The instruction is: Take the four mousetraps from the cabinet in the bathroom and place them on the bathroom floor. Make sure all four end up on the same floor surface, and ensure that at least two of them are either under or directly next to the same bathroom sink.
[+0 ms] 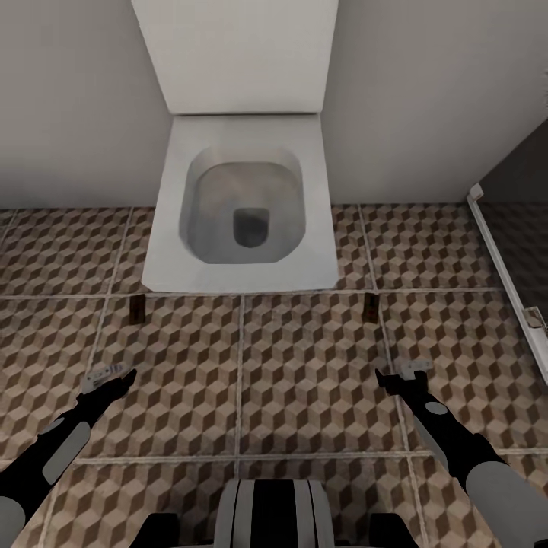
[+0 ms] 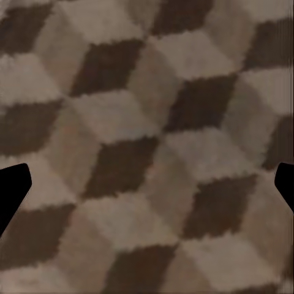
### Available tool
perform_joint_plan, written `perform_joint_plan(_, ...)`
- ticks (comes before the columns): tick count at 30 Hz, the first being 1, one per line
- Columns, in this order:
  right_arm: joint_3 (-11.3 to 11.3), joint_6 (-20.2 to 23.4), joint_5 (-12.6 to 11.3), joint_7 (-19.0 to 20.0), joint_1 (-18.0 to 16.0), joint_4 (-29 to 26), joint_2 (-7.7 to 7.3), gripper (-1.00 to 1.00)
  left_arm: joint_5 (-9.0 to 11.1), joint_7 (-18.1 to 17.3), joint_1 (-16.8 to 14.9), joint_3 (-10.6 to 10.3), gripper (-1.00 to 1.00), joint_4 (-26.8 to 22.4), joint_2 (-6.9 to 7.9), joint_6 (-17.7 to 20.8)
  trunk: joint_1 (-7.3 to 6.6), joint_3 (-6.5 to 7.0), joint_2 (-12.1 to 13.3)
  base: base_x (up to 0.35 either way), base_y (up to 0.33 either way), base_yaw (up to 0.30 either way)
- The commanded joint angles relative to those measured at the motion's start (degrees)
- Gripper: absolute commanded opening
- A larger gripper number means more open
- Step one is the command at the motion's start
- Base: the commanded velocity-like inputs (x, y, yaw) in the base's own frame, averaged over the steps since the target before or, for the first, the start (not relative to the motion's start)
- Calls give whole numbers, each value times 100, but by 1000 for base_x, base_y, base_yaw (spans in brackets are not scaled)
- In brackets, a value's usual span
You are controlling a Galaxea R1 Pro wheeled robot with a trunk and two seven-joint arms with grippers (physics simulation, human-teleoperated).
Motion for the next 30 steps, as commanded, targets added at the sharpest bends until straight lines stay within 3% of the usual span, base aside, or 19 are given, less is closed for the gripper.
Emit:
perform_joint_plan(1,39,-25,-61,-8,-4,5,-8,100,57,-2,-2,-27,100,2,5,-10,-3,20,0,0,0,0)
perform_joint_plan(30,39,-25,-61,8,-4,5,-8,100,38,37,2,-60,100,15,-63,10,-78,663,39,0,0,0)
